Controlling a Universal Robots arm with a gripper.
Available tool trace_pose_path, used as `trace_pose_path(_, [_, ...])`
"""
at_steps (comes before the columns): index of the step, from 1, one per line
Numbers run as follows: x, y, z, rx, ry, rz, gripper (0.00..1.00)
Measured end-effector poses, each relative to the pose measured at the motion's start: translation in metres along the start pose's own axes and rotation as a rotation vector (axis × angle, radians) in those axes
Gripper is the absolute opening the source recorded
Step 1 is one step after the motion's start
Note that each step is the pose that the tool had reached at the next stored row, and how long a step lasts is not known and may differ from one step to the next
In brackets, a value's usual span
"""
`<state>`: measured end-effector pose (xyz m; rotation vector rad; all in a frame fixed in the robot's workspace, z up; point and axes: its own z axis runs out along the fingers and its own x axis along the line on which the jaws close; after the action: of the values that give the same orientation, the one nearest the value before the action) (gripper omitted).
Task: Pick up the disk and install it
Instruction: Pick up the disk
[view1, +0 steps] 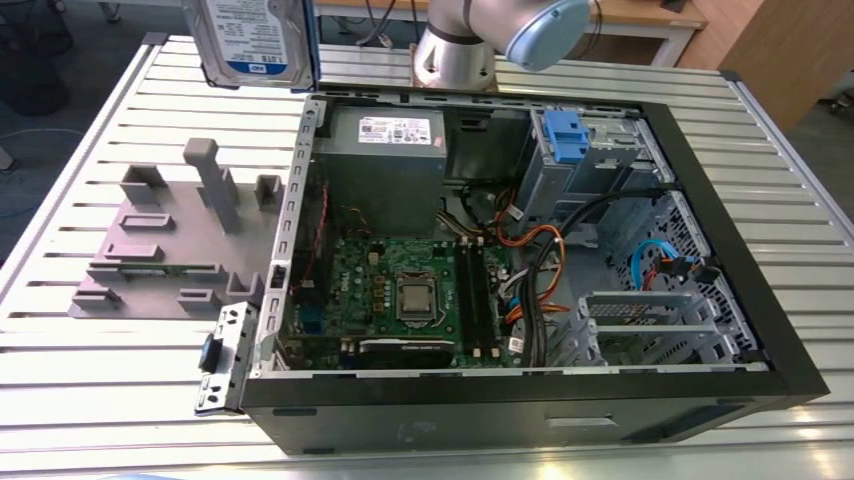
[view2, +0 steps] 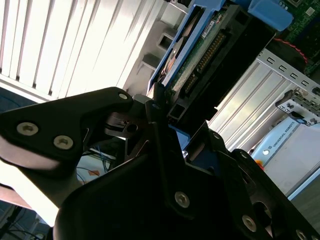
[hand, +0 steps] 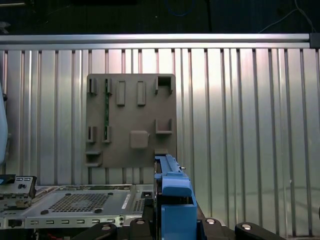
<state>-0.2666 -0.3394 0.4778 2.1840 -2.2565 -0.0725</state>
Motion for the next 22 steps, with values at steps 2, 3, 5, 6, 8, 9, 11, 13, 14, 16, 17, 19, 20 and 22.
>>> trace_pose_path(2, [0.0000,-0.0005,0.0000,0.0001,0.0000,0.000,0.37])
trace_pose_path(3, [0.0000,-0.0008,0.0000,0.0001,0.0000,0.000,0.37])
trace_pose_path(5, [0.0000,-0.0014,0.0000,0.0000,0.0000,0.000,0.37])
trace_pose_path(6, [-0.0001,-0.0016,0.0000,0.0000,0.0000,0.000,0.37])
trace_pose_path(8, [-0.0001,-0.0021,0.0000,0.0001,-0.0001,0.000,0.37])
trace_pose_path(9, [-0.0001,-0.0024,0.0000,0.0001,-0.0001,0.000,0.37])
trace_pose_path(11, [-0.0001,-0.0029,-0.0001,0.0001,-0.0001,0.000,0.37])
trace_pose_path(13, [-0.0001,-0.0035,-0.0001,0.0000,0.0000,0.000,0.37])
trace_pose_path(14, [-0.0001,-0.0037,-0.0001,0.0001,0.0000,0.000,0.37])
trace_pose_path(16, [-0.0001,-0.0043,-0.0001,0.0000,0.0000,0.000,0.37])
trace_pose_path(17, [-0.0001,-0.0046,-0.0001,0.0000,0.0000,0.000,0.37])
trace_pose_path(19, [-0.0002,-0.0054,-0.0002,0.0000,0.0000,0.000,0.37])
trace_pose_path(20, [-0.0002,-0.0057,-0.0002,0.0000,0.0000,0.000,0.37])
trace_pose_path(22, [-0.0002,-0.0062,-0.0002,0.0001,-0.0001,0.000,0.37])
